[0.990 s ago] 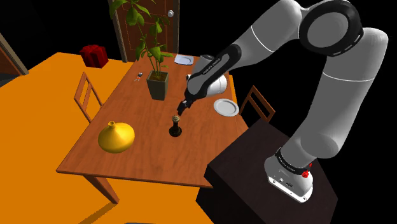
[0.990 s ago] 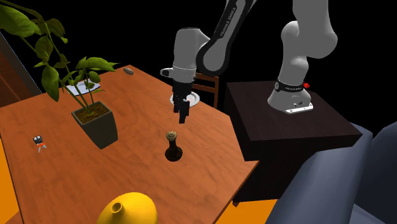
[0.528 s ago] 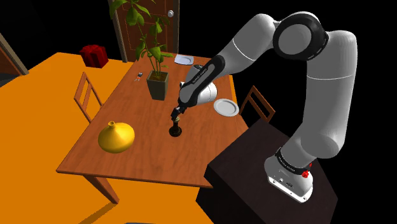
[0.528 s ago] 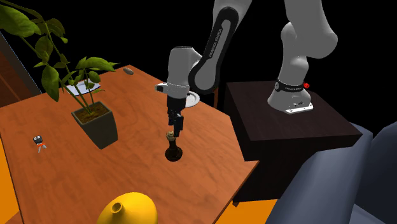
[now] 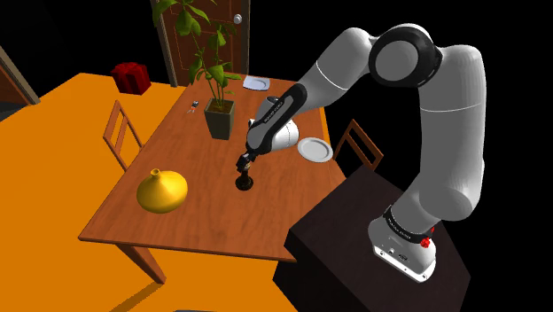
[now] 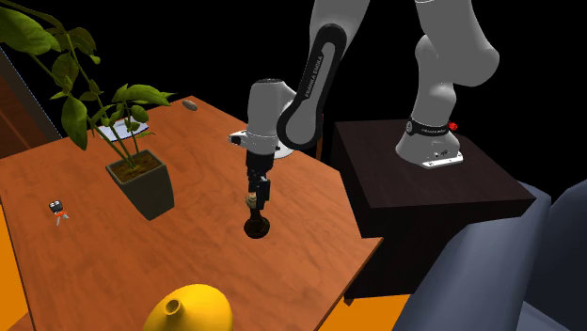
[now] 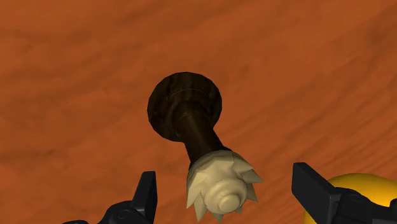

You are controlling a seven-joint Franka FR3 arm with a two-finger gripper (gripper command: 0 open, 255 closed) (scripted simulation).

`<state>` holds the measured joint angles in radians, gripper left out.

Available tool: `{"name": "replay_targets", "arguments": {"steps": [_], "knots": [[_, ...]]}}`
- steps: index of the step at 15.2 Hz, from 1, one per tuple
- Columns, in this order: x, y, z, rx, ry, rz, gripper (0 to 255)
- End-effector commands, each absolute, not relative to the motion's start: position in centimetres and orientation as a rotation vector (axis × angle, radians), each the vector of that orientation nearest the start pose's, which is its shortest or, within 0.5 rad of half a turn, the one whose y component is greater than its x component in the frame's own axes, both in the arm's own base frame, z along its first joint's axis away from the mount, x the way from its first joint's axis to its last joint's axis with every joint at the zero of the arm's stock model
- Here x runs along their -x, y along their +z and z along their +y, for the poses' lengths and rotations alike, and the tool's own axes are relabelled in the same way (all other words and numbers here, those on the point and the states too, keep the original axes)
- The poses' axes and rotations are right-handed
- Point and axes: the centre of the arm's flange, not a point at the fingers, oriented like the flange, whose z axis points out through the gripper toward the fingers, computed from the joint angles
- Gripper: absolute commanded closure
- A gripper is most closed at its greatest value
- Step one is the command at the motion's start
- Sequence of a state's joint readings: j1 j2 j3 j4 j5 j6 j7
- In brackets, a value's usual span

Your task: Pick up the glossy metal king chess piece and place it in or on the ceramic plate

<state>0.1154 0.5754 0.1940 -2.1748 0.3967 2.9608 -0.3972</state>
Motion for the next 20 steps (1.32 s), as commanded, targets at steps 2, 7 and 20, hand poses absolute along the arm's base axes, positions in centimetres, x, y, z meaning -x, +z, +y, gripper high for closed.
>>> {"name": "replay_targets", "arguments": {"steps": [2,7,20], "knots": [[-54.9,14.5,15.1,2.893,-0.306,-0.409,0],[-54.9,14.4,15.1,2.893,-0.305,-0.409,255],[-54.9,18.1,15.1,2.893,-0.306,-0.409,255]]}}
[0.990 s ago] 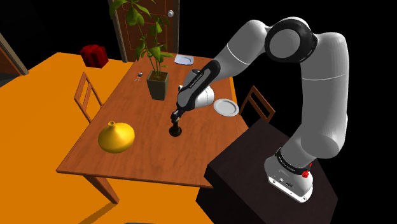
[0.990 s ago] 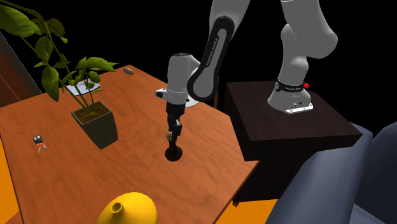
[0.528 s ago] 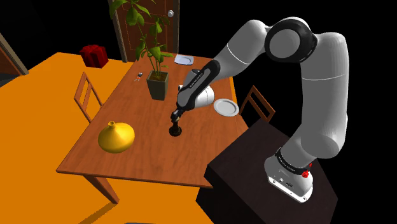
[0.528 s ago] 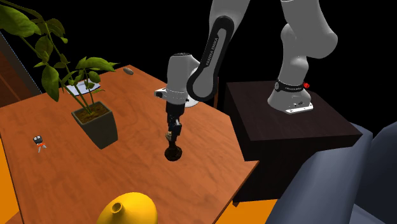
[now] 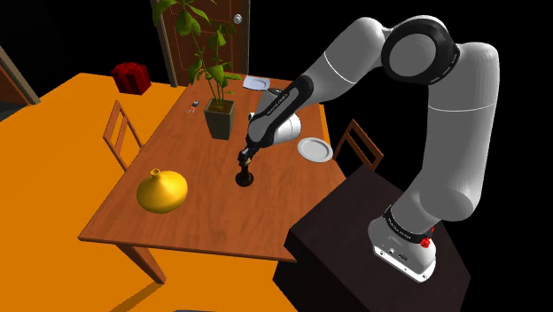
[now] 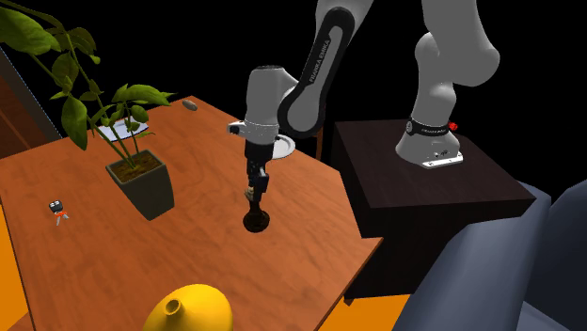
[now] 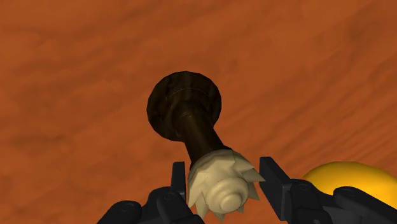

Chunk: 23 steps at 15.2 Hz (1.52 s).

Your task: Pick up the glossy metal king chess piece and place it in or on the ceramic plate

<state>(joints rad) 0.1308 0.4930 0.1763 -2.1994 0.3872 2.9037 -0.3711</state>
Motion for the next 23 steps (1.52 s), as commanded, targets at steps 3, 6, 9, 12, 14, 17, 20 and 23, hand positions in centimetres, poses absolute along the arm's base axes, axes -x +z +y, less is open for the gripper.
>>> {"name": "replay_targets", "arguments": {"steps": [3,6,9,12,14,17,20,23], "knots": [[-54.9,19.7,15.1,2.893,-0.306,-0.409,255],[-54.9,21.3,15.1,2.893,-0.306,-0.409,255],[-54.9,22.9,15.1,2.893,-0.306,-0.409,255],[-54.6,23.5,12.5,2.893,-0.306,-0.409,255],[-54.2,23.8,9.9,2.893,-0.306,-0.409,255],[-53.7,24.3,6.0,2.893,-0.306,-0.409,255],[-53.2,24.8,2.1,2.893,-0.306,-0.409,255],[-52.7,25.4,-1.8,2.893,-0.306,-0.409,255]]}}
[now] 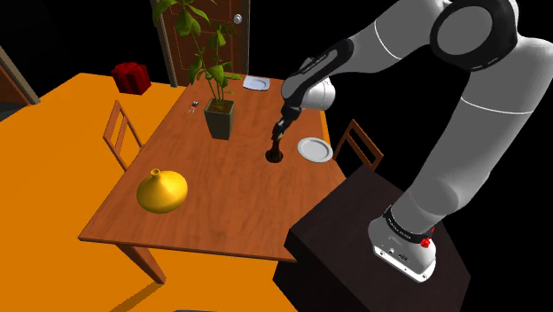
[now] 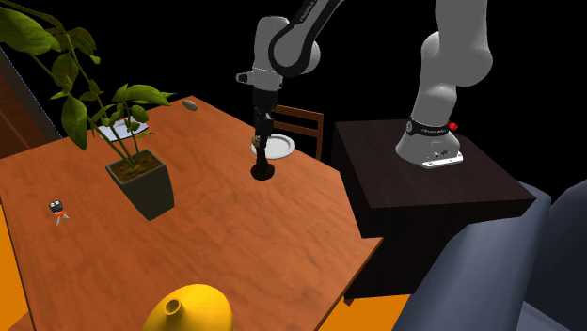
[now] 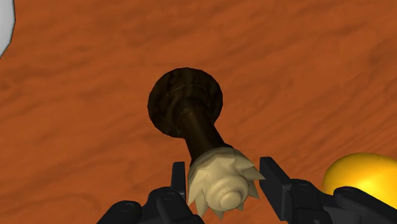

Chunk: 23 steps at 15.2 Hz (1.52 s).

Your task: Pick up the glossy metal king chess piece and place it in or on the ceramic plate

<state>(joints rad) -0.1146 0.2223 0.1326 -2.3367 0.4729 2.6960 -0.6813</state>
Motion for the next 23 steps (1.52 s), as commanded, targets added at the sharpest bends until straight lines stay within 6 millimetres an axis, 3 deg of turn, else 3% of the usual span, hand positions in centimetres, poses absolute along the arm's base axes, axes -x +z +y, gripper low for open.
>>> {"name": "replay_targets", "arguments": {"steps": [1,22,23], "knots": [[-52.5,25.5,-3.1,2.893,-0.306,-0.409,255],[-48.9,29.1,-30.8,2.893,-0.306,-0.409,255],[-48.9,28.6,-30.8,2.893,-0.306,-0.409,255]]}}
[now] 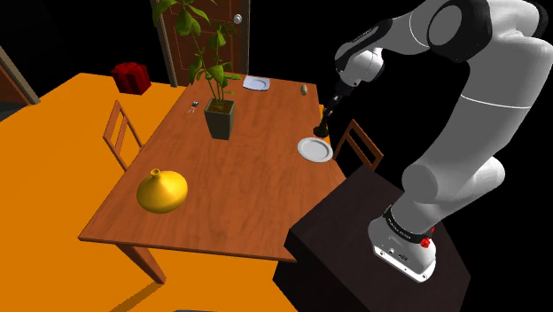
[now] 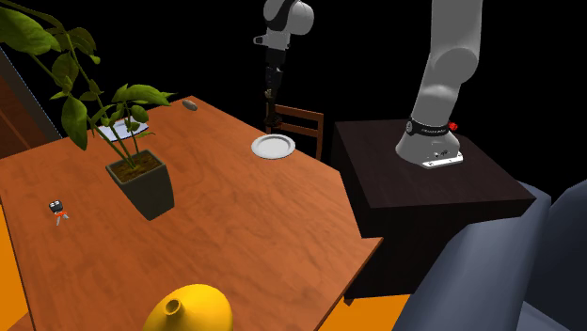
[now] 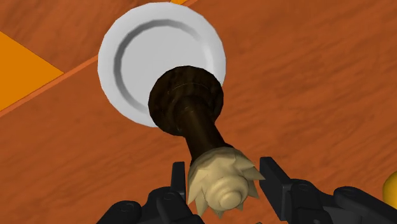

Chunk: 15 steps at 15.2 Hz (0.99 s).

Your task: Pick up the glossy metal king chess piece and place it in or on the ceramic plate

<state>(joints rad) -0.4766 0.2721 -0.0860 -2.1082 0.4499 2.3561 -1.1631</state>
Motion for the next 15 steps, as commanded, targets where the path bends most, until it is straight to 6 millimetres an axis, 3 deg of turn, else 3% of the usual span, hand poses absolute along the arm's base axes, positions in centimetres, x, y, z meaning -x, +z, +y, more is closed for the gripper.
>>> {"name": "replay_targets", "arguments": {"steps": [1,15], "knots": [[-48.9,28.1,-30.8,2.893,-0.306,-0.409,255],[-48.9,20.7,-30.8,2.893,-0.306,-0.409,255]]}}
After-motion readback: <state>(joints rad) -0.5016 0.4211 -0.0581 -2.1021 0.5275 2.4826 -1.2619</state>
